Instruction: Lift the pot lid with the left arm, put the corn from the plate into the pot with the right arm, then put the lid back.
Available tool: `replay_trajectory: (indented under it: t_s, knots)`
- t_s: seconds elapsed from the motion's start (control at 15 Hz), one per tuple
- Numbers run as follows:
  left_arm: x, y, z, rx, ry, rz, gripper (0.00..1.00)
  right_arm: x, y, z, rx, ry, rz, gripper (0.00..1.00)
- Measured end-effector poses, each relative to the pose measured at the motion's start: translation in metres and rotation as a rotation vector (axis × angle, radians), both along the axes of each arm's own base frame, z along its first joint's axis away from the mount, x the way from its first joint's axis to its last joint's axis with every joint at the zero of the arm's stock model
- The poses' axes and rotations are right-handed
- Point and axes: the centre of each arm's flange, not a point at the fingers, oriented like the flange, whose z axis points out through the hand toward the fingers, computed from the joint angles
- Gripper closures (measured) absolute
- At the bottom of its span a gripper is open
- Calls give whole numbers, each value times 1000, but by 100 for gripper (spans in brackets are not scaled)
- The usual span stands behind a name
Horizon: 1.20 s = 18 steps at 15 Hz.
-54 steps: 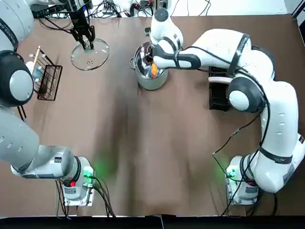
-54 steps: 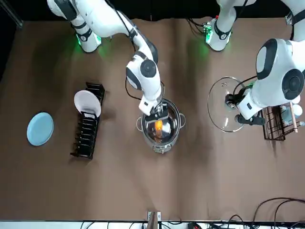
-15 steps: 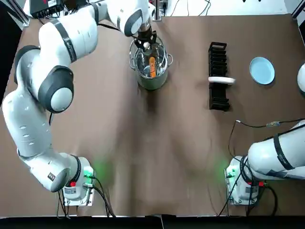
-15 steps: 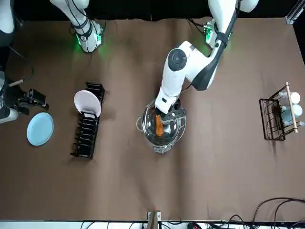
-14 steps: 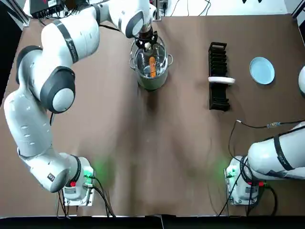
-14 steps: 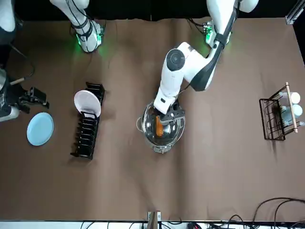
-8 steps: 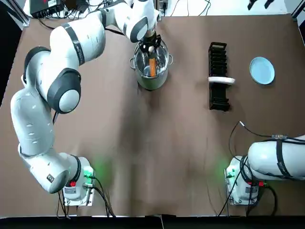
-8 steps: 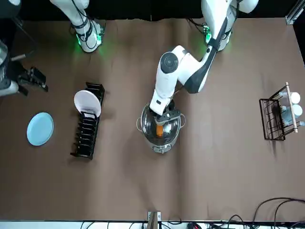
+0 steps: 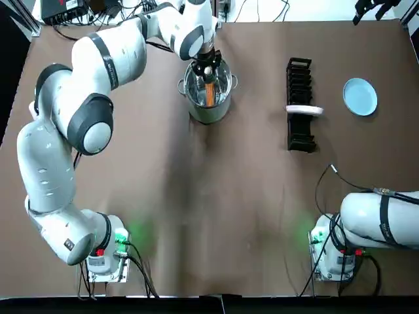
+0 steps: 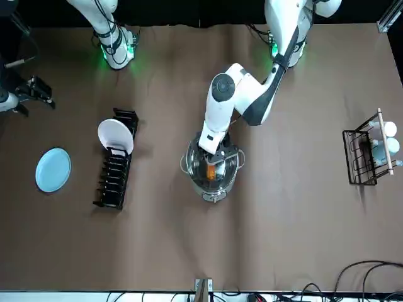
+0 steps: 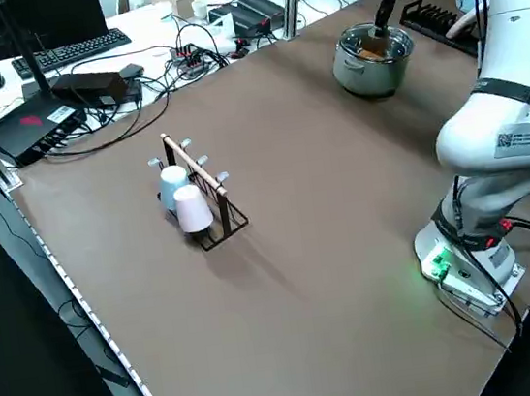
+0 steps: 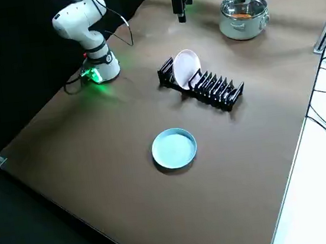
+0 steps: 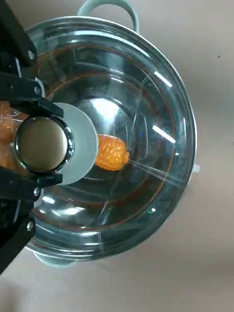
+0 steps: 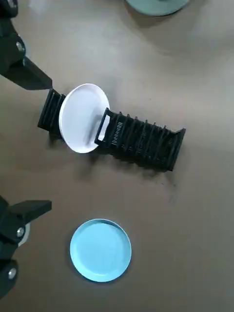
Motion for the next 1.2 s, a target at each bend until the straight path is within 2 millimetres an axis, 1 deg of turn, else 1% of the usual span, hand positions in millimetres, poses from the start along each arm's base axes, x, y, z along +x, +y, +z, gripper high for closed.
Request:
replay_trajectory:
  t_s: [0.2,0.73,0.8,0.93,1.0,1.07,1.13,1.2]
  knots:
    - [1,1,-3,3,2,2,49,-2,-3,-2,2,18,-36,0]
    - [2,0,-6,11,5,-4,49,-4,6,-4,2,47,-63,0]
    - [1,-1,-6,15,2,-12,44,-4,6,-4,2,46,-64,0]
    - [-3,-6,-6,17,-1,-24,28,-4,6,-4,2,45,-67,0]
    - [-3,-7,-2,13,-8,-27,19,-4,6,-4,2,45,-68,0]
    - [1,-6,7,6,-23,-25,10,-4,6,-4,2,45,-69,0]
    - [8,0,22,-5,-48,-14,1,-4,6,-4,2,45,-70,0]
    - [18,12,44,-17,-75,2,0,-4,6,-4,2,45,-72,0]
